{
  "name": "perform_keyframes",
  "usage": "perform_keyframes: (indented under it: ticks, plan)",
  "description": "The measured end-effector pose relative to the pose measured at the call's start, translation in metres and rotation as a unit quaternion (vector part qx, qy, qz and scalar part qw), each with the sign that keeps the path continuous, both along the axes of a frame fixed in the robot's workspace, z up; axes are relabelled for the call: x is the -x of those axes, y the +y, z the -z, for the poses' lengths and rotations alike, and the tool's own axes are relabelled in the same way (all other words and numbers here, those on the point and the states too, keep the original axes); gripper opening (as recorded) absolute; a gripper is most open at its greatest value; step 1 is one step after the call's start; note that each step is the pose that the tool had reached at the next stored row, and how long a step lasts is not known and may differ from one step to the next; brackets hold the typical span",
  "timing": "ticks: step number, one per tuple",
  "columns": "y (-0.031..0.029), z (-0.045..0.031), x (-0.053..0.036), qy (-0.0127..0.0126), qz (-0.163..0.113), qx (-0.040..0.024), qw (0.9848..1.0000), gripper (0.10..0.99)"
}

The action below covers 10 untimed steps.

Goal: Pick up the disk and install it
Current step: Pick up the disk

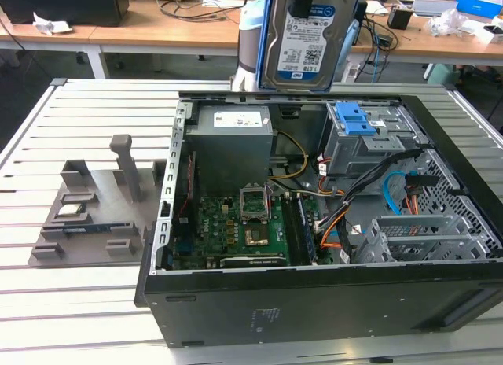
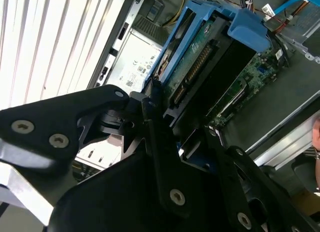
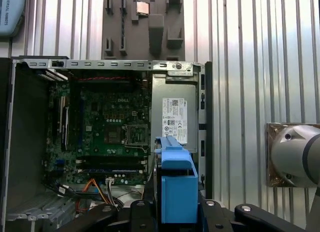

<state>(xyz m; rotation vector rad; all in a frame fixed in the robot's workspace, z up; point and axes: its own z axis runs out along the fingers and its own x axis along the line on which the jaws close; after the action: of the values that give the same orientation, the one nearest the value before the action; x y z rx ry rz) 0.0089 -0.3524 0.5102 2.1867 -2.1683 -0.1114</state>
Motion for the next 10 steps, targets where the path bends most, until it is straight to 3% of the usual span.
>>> perform_keyframes:
  ticks: [10]
  plan:
    - [-0.0177, 0.0006, 0.0000, 0.0000, 0.000, 0.0000, 1.0000, 0.365]
